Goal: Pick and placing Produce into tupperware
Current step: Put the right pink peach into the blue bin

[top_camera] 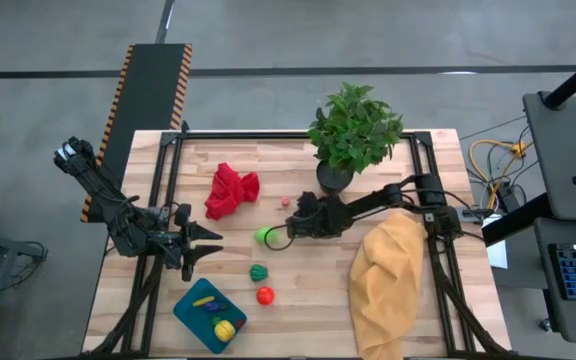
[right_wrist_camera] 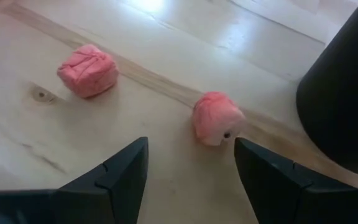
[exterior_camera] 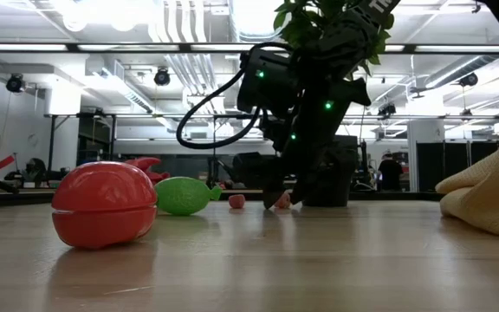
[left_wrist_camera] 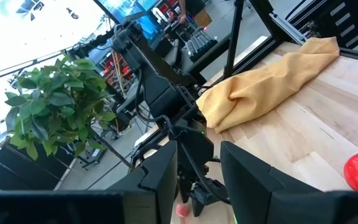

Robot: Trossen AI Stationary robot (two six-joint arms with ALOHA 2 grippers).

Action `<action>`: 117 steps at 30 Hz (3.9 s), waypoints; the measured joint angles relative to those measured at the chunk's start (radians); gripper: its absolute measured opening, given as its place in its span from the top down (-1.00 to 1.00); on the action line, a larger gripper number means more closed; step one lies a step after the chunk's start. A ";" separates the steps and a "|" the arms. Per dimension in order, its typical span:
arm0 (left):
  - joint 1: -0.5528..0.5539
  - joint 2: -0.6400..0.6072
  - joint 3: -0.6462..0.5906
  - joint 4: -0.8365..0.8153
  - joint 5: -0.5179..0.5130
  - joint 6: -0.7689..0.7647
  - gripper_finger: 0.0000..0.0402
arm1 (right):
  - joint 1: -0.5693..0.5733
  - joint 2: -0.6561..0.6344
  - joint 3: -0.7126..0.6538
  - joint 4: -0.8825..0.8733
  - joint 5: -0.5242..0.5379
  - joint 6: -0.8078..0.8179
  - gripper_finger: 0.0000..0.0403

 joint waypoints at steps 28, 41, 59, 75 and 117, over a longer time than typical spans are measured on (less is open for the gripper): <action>0.000 0.000 0.000 0.000 0.000 0.000 0.46 | -0.050 0.000 0.000 0.006 0.001 -0.023 0.03; 0.000 0.000 0.000 0.000 0.000 0.000 0.46 | -0.050 0.000 0.000 0.006 -0.006 -0.046 0.57; 0.000 0.000 0.000 0.000 0.000 0.000 0.46 | 0.053 0.000 0.019 -0.005 -0.019 -0.049 0.64; 0.000 0.000 0.002 0.002 0.000 0.000 0.46 | 0.273 -0.092 0.047 -0.233 0.009 0.073 0.64; -0.001 0.033 0.004 0.089 0.002 -0.003 0.46 | 0.414 0.040 0.173 0.974 -0.308 -0.830 0.65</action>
